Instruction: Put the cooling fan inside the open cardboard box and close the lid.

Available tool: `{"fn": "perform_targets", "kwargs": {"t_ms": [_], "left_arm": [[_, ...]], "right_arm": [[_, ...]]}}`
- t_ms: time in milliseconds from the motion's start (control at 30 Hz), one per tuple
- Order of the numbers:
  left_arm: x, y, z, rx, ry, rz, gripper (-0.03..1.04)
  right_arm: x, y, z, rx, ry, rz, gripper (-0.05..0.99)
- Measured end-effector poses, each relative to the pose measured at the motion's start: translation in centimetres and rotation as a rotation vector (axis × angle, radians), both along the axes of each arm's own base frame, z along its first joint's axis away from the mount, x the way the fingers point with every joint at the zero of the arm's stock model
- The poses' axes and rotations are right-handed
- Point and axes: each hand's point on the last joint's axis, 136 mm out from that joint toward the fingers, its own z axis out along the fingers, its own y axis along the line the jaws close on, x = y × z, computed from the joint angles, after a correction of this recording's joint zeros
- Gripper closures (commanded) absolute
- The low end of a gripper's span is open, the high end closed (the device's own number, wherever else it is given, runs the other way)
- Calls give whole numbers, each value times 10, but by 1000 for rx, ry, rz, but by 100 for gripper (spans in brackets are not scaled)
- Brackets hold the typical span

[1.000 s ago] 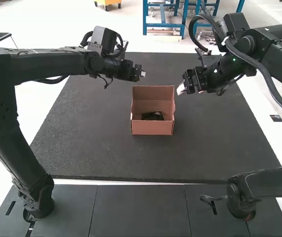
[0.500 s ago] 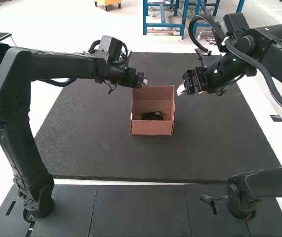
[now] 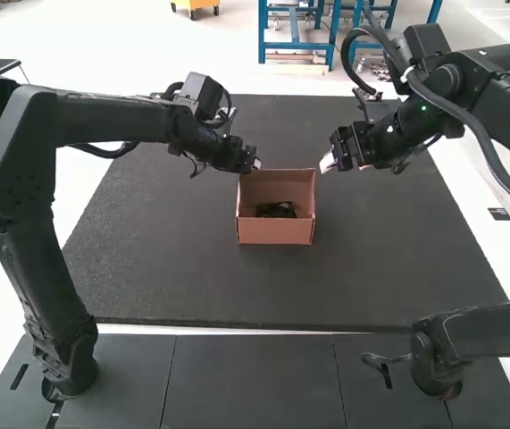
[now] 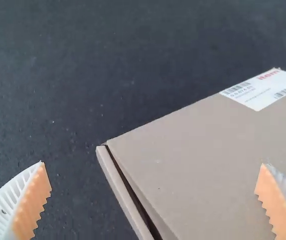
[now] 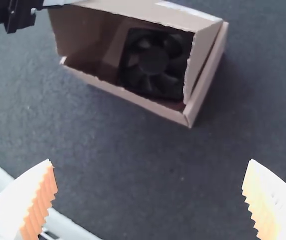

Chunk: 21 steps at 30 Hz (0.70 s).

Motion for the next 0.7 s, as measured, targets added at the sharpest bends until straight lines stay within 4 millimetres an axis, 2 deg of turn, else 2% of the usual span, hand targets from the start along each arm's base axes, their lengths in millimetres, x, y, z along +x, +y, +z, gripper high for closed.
{"fn": "perform_targets", "kwargs": {"t_ms": [200,467,700], "left_arm": [[-4,0,-3,1,20,-8,5],[-29,10,-42,43,127,-16,5],[-33,11,-50,41,133,-19,5]], "right_arm": [[0,0,0,0,0,0,10],[-1,0,0,-1,3,0,10],[-2,-1,-1,-4,8,0,10]]}}
